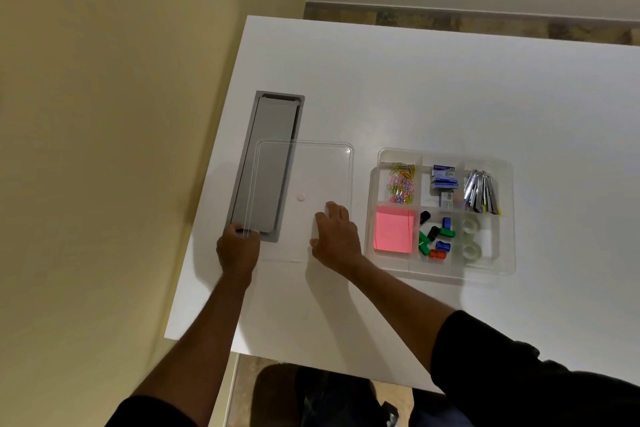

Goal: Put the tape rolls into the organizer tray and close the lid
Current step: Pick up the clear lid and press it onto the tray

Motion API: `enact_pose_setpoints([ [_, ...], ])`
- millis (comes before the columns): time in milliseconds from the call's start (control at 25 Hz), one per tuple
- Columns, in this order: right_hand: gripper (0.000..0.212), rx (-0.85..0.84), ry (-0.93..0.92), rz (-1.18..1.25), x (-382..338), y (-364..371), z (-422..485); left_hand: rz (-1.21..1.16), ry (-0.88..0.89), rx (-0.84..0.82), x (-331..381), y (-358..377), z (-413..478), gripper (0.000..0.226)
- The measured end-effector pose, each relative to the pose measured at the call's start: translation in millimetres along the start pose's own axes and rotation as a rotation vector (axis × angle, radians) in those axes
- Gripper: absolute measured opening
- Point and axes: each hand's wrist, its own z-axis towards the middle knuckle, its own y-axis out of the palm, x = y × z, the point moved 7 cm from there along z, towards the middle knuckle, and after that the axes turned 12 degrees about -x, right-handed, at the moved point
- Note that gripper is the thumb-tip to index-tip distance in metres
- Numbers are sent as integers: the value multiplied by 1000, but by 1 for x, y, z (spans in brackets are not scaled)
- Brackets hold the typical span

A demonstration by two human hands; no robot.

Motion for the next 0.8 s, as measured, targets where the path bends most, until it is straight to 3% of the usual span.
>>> enact_pose_setpoints([
  [160, 73, -14, -28, 71, 7, 0, -4, -45, 16, 22, 2, -9, -4, 26],
  [360, 122, -67, -145, 48, 4, -7, -25, -225, 159, 8, 34, -20, -37, 32],
  [440, 114, 59, -224, -12, -5, -21, -44, -307, 218, 3, 57, -21, -60, 30],
  [560, 70, 402, -353, -8, -14, -56, -76, -465, 312, -44, 98, -21, -99, 30],
  [640, 54, 590, -413, 60, -7, -82, -98, -551, 363, -94, 130, -17, -124, 30],
  [800, 39, 643, -441, 357, 29, -132, -126, -491, 487, -252, 182, 8, -147, 36],
])
